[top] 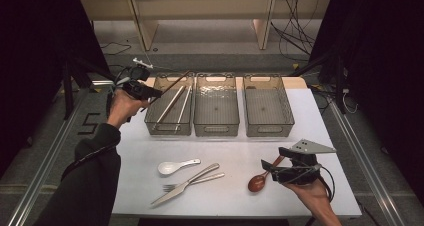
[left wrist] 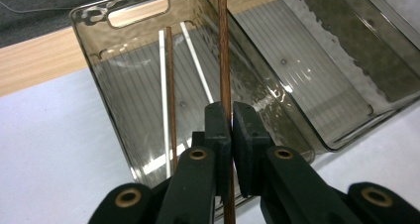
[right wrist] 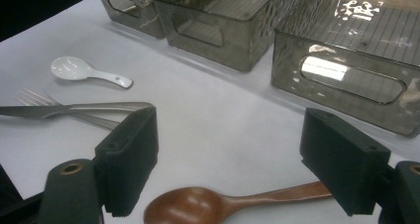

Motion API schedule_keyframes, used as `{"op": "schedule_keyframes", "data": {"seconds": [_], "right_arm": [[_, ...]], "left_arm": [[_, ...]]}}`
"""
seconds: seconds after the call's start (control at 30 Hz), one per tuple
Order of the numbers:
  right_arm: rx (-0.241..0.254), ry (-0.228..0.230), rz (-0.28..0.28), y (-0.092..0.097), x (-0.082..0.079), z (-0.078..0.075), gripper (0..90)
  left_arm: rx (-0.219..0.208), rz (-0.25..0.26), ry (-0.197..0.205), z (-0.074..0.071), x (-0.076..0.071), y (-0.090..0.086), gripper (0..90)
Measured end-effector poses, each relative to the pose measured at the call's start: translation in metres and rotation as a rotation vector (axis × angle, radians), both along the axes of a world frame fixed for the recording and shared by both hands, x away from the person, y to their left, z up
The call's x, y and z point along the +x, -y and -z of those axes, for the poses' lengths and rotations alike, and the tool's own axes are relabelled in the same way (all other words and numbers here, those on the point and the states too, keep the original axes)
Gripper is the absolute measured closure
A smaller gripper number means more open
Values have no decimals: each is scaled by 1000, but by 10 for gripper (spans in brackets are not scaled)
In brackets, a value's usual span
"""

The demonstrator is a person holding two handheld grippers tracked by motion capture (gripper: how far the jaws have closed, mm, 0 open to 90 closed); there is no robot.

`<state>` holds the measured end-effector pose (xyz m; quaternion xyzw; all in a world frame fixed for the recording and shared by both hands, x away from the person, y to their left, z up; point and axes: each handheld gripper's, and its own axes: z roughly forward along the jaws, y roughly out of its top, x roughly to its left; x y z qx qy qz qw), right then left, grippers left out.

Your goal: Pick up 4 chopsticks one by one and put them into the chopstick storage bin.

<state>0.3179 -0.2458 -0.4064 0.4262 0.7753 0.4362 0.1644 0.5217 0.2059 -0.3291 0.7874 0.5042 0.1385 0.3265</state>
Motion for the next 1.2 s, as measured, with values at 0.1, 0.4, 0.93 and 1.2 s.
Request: {"op": "schedule_keyframes", "data": {"seconds": [0.1, 0.4, 0.93, 1.2], "right_arm": [[-1, 2, -1, 0, 0, 0, 238], [0, 3, -2, 0, 0, 0, 238], [-1, 1, -4, 0, 0, 0, 237], [0, 2, -5, 0, 0, 0, 237]], "left_arm": [[-1, -15, -5, 1, 4, -3, 854], [-6, -47, -19, 11, 15, -6, 854], [-15, -66, -9, 18, 25, -4, 853], [-5, -63, -5, 22, 30, 1, 853]]}}
